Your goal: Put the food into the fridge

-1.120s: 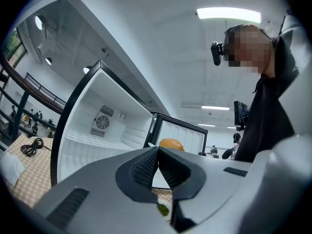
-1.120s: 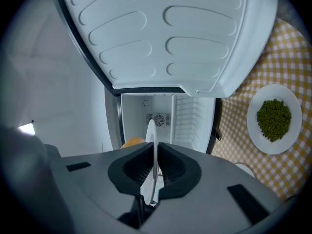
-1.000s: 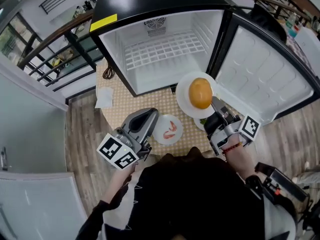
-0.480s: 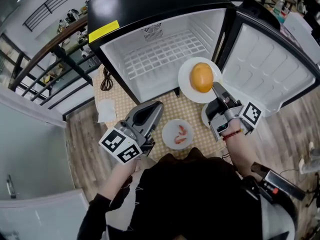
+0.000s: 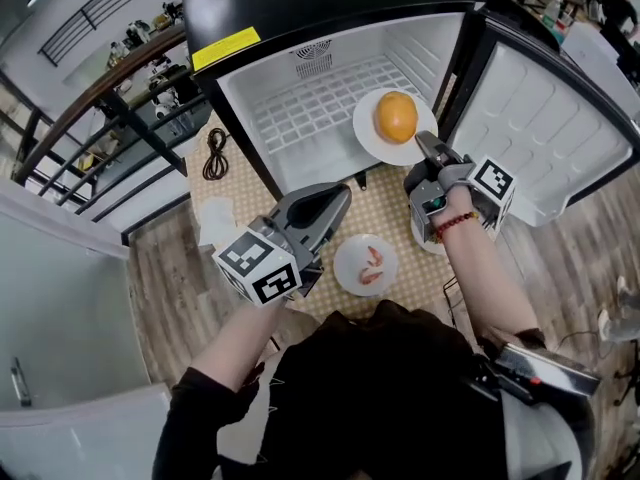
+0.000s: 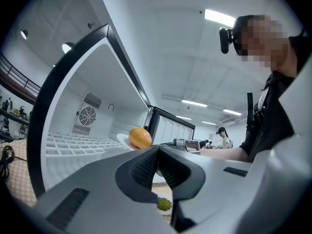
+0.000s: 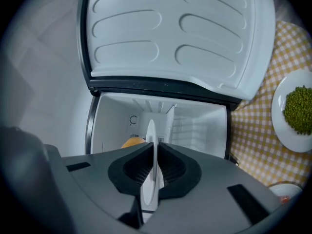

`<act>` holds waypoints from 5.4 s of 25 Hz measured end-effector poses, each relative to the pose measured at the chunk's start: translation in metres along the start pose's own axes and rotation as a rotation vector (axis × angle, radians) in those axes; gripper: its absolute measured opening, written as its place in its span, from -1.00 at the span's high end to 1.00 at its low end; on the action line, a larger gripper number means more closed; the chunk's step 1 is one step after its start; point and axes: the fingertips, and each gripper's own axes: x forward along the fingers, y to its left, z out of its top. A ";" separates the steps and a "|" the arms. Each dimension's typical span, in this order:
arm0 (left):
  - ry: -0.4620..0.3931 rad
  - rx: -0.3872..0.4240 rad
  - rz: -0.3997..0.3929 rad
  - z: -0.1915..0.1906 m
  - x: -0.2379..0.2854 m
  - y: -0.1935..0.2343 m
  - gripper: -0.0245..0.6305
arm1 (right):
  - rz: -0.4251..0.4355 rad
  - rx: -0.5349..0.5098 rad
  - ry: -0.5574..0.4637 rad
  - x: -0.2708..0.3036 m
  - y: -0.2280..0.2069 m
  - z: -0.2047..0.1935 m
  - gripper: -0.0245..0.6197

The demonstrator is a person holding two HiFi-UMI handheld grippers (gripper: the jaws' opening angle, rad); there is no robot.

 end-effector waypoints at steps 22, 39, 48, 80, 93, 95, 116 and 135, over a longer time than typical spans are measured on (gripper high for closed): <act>0.006 0.000 -0.037 0.012 0.013 -0.001 0.88 | -0.216 -0.030 -0.172 0.068 -0.025 0.034 0.82; -0.052 -0.026 0.020 0.018 0.019 0.027 0.88 | -0.340 -0.275 -0.113 0.131 -0.008 0.031 0.82; -0.030 -0.038 -0.001 0.002 0.024 0.022 0.88 | -0.376 -0.389 -0.071 0.139 -0.011 0.028 0.82; -0.019 -0.054 0.020 -0.012 0.024 0.019 0.88 | -0.432 -1.006 -0.027 0.152 0.003 0.028 0.56; -0.027 -0.078 0.025 -0.014 0.024 0.021 0.88 | -0.348 -1.017 0.056 0.160 -0.001 0.023 0.52; -0.031 -0.086 0.028 -0.015 0.023 0.022 0.88 | -0.315 -1.024 0.076 0.161 -0.001 0.022 0.52; -0.044 -0.114 0.028 -0.014 0.020 0.023 0.88 | -0.328 -1.054 0.011 0.150 0.001 0.021 0.51; -0.067 -0.144 0.001 -0.016 0.012 0.023 0.88 | -0.331 -1.112 0.011 0.151 -0.001 0.021 0.30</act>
